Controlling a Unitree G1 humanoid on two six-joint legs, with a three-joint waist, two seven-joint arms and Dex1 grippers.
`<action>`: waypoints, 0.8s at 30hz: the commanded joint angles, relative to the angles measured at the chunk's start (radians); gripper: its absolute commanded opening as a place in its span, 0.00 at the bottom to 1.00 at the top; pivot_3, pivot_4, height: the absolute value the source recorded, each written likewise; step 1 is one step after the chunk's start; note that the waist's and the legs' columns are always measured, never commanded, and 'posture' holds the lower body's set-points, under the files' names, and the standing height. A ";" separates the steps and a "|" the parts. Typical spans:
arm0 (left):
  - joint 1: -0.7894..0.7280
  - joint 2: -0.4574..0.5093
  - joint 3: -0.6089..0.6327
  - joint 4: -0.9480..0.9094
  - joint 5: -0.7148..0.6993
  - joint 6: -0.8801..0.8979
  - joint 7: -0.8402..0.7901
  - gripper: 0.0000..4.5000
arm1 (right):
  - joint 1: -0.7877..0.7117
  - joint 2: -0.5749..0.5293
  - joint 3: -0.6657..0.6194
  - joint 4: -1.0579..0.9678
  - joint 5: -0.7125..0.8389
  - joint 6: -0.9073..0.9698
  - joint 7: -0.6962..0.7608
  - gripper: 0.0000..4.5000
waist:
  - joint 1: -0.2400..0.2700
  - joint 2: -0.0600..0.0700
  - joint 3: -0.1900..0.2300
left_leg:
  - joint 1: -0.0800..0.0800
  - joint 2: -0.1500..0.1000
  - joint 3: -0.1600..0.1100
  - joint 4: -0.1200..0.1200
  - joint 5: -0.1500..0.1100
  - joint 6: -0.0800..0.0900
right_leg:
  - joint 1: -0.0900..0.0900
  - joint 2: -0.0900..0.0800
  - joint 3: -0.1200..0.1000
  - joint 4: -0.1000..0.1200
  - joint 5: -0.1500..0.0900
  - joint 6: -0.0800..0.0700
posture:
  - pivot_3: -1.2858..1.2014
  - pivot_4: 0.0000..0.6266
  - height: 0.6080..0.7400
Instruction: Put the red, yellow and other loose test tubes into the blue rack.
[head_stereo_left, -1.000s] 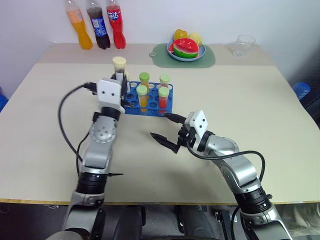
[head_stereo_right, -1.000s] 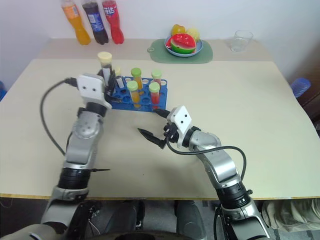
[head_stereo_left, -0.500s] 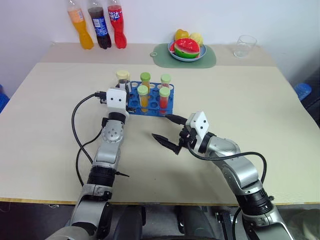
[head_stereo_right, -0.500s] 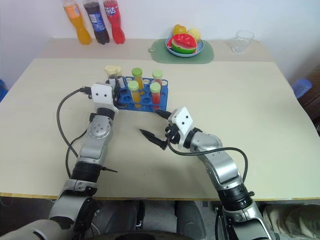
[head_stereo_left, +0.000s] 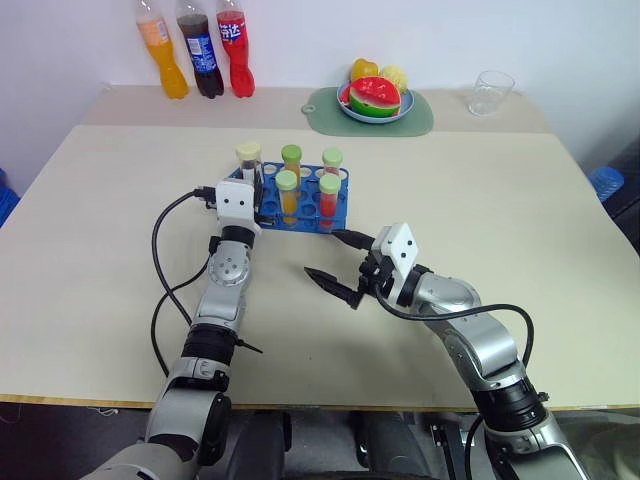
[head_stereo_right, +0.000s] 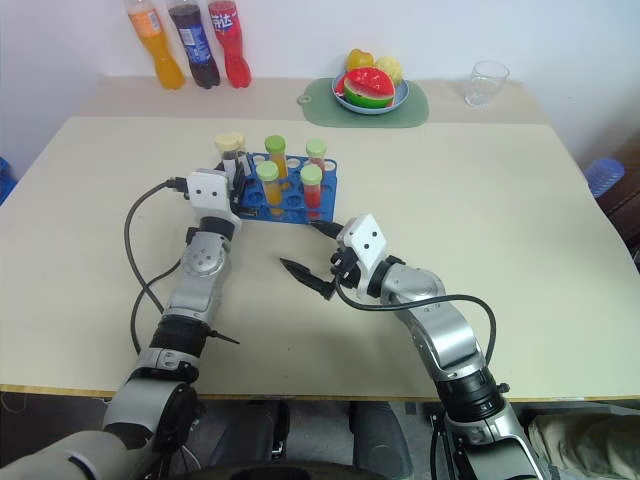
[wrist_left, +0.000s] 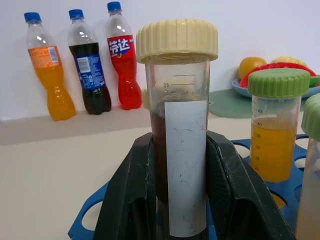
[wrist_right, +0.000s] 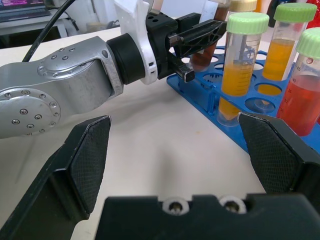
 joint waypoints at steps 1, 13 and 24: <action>0.018 -0.007 0.019 -0.035 -0.030 -0.029 -0.016 0.49 | 0.000 -0.002 -0.022 -0.056 0.014 0.000 -0.005 1.00 | 0.000 0.000 0.000 | 0.000 0.000 0.000 0.000 0.000 0.000 | 0.000 0.000 0.000 0.000 0.000 0.000 | 0.52 0.24 0.95; 0.287 0.184 0.128 -0.596 -0.304 0.280 -0.265 0.98 | -0.019 -0.133 -0.198 -0.076 0.100 0.062 0.036 1.00 | -0.005 0.001 0.000 | 0.001 0.001 0.000 -0.001 0.000 0.000 | 0.000 0.000 0.000 0.000 0.000 0.000 | 0.52 0.24 0.95; 0.679 0.612 0.359 -0.809 -0.528 0.632 -0.648 0.98 | 0.052 -0.453 -0.481 0.152 0.181 0.104 0.225 1.00 | -0.001 0.001 0.000 | 0.003 0.002 0.001 -0.001 -0.001 0.003 | 0.003 0.001 0.000 -0.001 -0.001 0.000 | 0.52 0.24 0.95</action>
